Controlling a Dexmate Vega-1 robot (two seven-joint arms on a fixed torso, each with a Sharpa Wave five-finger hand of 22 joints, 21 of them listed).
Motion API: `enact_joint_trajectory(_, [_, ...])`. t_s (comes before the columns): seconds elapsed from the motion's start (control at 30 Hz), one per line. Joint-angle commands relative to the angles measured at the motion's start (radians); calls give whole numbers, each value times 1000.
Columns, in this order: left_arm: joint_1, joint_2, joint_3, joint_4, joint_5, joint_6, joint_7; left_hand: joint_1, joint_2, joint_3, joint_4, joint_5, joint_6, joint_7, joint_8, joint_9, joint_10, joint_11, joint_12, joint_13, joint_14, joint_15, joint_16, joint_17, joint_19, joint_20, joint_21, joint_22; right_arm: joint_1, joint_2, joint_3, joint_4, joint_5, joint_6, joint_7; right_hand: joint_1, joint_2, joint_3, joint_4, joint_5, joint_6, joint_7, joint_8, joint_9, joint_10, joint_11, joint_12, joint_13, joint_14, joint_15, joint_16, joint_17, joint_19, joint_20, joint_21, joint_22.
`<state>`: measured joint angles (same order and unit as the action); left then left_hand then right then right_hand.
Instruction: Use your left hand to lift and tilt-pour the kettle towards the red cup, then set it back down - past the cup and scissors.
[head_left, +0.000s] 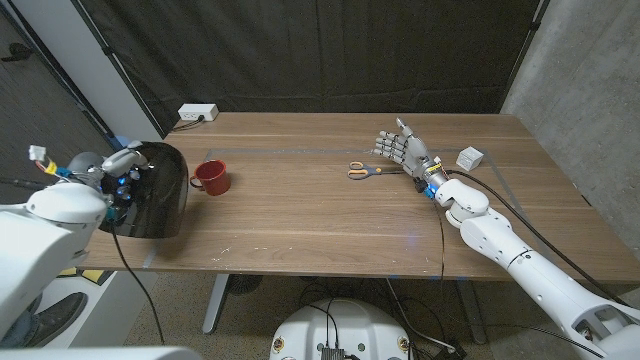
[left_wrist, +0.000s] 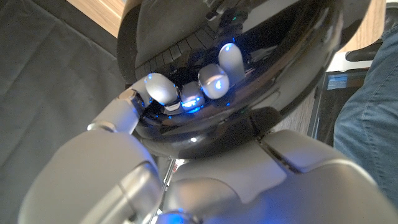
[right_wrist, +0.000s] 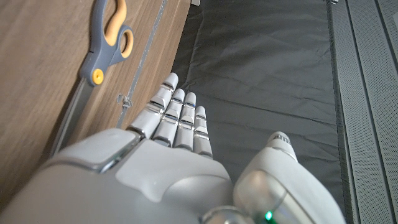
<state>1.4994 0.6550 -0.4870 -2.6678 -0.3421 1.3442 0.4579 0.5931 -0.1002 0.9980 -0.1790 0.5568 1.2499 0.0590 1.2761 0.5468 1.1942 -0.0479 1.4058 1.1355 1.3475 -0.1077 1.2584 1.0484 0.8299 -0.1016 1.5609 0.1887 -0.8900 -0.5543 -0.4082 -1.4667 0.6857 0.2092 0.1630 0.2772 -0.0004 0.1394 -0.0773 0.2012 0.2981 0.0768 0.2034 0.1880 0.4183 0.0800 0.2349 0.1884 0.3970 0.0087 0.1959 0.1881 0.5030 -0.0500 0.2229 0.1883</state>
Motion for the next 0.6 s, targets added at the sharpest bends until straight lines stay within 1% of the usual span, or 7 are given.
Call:
enact_joint_trajectory(0.03, [-68,78,40,25,0,31,-37,-14,26,56,52,9,-2,4,2,-12,83,-75,102,78,58,-54,-3,-4,-2,-50,-3,1,-34,-10,16,-26,10,6,-22,3,7,-3,1,-2,3,3,-1,6,9,-3,-4,4,0,5,-2,3,7,-17,-1,3])
enact_joint_trajectory(0.07, [-70,83,42,27,0,28,-40,-14,26,55,52,9,-4,4,9,-1,83,-74,102,78,60,-54,-6,-9,-3,-50,-4,1,-37,-12,17,-28,9,8,-22,3,7,-3,1,-2,3,3,-1,6,9,-2,-3,4,0,5,-2,3,7,-17,-1,3])
enact_joint_trajectory(0.23, [-91,102,62,35,-2,27,-47,-13,28,56,51,9,-2,5,11,-9,86,-74,95,66,56,-54,-6,-5,-3,-48,-3,1,-50,-18,23,-40,13,11,-31,3,7,-4,1,-2,4,3,-1,6,9,-3,-4,4,0,4,-3,3,7,-18,-1,3])
enact_joint_trajectory(0.33, [-107,115,72,45,0,31,-46,-14,29,56,50,9,-12,3,22,6,81,-74,105,84,57,-54,-8,-8,-3,-48,-3,1,-54,-21,24,-44,15,9,-32,3,7,-4,1,-2,3,3,-2,6,9,-3,-4,4,-1,4,-3,3,8,-18,-1,3])
enact_joint_trajectory(0.37, [-115,120,78,47,1,37,-45,-14,29,56,50,9,-10,4,18,-4,83,-72,102,78,57,-53,-10,-10,-3,-48,-3,1,-55,-21,24,-46,16,7,-35,3,7,-4,1,-2,3,4,-2,6,9,-2,-4,4,0,4,-3,3,8,-18,-1,3])
enact_joint_trajectory(0.47, [-130,140,87,56,0,41,-49,-14,29,57,49,9,-7,7,16,-14,88,-69,92,60,58,-54,-10,-11,-4,-48,-4,1,-57,-25,23,-48,10,10,-33,3,7,-4,0,-2,3,4,-2,6,9,-2,-4,4,-1,4,-3,3,8,-18,-2,3])
enact_joint_trajectory(0.6, [-152,175,101,64,-16,52,-42,-15,30,57,49,9,-13,6,26,-5,83,-74,101,79,54,-54,-4,3,-2,-48,-3,1,-60,-27,26,-57,15,2,-41,3,7,-5,0,-2,4,4,-2,6,9,-1,-4,4,-1,4,-3,3,8,-19,-2,3])
